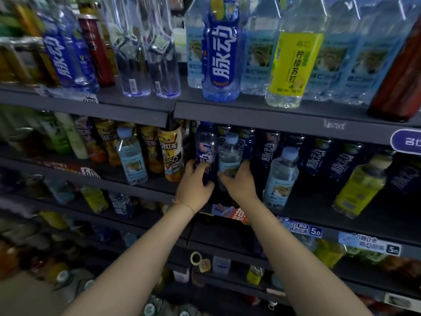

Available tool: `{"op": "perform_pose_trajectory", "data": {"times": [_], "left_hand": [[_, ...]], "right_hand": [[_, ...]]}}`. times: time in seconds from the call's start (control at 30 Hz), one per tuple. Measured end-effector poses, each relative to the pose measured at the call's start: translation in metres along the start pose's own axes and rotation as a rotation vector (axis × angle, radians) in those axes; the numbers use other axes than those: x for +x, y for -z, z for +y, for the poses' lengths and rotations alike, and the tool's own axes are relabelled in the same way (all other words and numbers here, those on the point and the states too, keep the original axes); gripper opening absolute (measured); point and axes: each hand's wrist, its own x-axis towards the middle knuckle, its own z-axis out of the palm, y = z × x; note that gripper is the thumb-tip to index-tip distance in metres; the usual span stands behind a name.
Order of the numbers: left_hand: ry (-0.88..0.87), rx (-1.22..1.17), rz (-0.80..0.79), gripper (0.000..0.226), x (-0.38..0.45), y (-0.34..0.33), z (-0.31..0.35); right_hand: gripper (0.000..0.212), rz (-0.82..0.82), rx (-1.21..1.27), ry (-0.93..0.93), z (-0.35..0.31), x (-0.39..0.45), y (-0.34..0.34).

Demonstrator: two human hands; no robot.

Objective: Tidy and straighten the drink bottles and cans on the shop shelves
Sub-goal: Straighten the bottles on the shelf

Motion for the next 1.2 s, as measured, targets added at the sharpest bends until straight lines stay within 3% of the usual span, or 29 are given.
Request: {"op": "perform_pose_trajectory", "data": {"times": [0.17, 0.33, 0.57, 0.7, 0.8, 0.93, 1.03, 1.2], "left_hand": [[0.076, -0.015, -0.195, 0.067, 0.031, 0.000, 0.004], [0.055, -0.040, -0.184, 0.066, 0.024, 0.009, 0.009], [0.088, -0.422, -0.059, 0.025, -0.020, 0.042, 0.010], [0.104, -0.618, -0.083, 0.020, -0.034, 0.070, 0.012], [0.141, -0.787, -0.113, 0.015, -0.040, 0.087, 0.014], [0.170, -0.917, -0.199, 0.020, -0.056, 0.099, 0.013], [0.064, -1.019, -0.231, 0.024, -0.068, 0.112, 0.029], [-0.315, -1.015, -0.282, 0.033, -0.063, 0.138, 0.080]], "right_hand": [[0.065, -0.051, 0.054, -0.042, 0.004, 0.009, 0.000], [0.061, -0.019, 0.099, 0.003, 0.002, -0.002, 0.002], [0.044, 0.051, 0.337, -0.038, -0.030, -0.051, 0.015], [0.021, -0.140, 0.423, -0.200, -0.054, -0.079, 0.022], [0.031, -0.181, 0.456, -0.268, -0.067, -0.097, 0.017], [0.041, -0.182, 0.429, -0.213, -0.090, -0.121, 0.014], [0.048, -0.132, 0.432, -0.095, -0.106, -0.138, 0.026], [0.041, 0.044, 0.577, 0.189, -0.142, -0.146, 0.075]]}}
